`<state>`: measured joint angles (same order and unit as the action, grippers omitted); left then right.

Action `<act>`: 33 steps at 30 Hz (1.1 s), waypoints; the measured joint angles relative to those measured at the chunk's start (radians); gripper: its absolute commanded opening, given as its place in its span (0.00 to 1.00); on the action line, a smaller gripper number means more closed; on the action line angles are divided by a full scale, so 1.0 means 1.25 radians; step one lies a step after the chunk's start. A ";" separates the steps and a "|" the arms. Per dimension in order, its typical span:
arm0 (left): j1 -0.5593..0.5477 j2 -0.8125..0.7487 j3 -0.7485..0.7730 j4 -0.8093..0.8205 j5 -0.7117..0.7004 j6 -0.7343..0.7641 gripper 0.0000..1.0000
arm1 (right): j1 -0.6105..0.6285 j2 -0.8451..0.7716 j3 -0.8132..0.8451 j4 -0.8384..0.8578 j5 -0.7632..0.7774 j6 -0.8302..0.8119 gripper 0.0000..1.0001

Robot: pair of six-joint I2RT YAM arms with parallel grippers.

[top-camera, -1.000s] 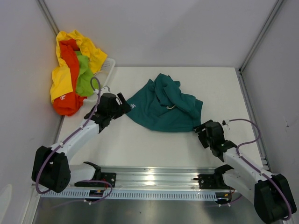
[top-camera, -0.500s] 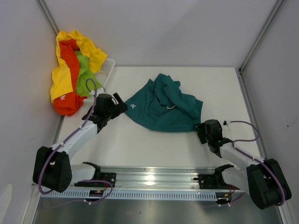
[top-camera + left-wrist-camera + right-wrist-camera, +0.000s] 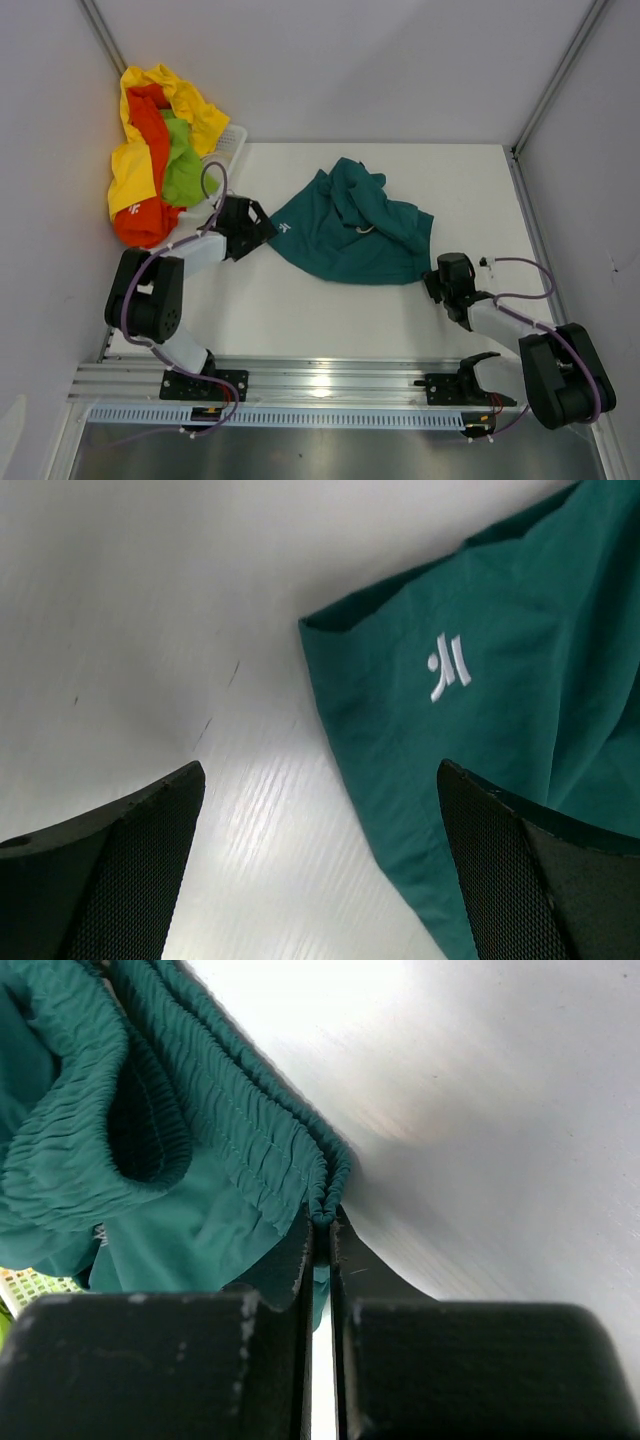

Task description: Fold and stack the shorts

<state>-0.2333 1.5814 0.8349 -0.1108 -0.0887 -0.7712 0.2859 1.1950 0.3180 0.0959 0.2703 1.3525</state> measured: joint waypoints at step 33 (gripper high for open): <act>0.016 0.227 0.220 0.003 0.014 -0.004 0.00 | 0.000 -0.060 0.000 -0.025 0.017 -0.080 0.00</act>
<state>-0.2127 1.8656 1.1099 -0.1074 -0.0715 -0.7757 0.2859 1.1206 0.3183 0.0650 0.2916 1.2530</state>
